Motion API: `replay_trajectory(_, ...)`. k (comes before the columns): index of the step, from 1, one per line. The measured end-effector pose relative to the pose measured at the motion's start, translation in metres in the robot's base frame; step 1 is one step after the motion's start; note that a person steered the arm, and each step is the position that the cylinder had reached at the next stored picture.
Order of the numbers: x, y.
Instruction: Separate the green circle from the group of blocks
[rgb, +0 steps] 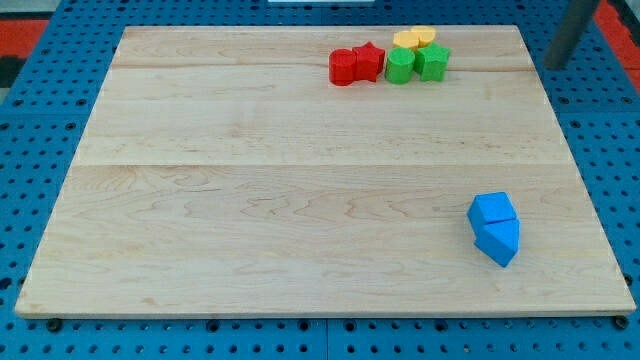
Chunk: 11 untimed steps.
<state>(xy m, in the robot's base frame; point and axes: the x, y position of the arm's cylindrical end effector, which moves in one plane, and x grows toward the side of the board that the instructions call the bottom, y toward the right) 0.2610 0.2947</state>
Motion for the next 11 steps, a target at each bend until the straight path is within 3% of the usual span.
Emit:
replay_trajectory(2,-0.014,-0.108)
replay_trajectory(5,0.004,-0.248)
replay_trajectory(6,0.019,-0.231)
replay_trajectory(8,0.045,-0.14)
replay_trajectory(9,0.078,-0.121)
replay_trajectory(11,0.028,-0.143)
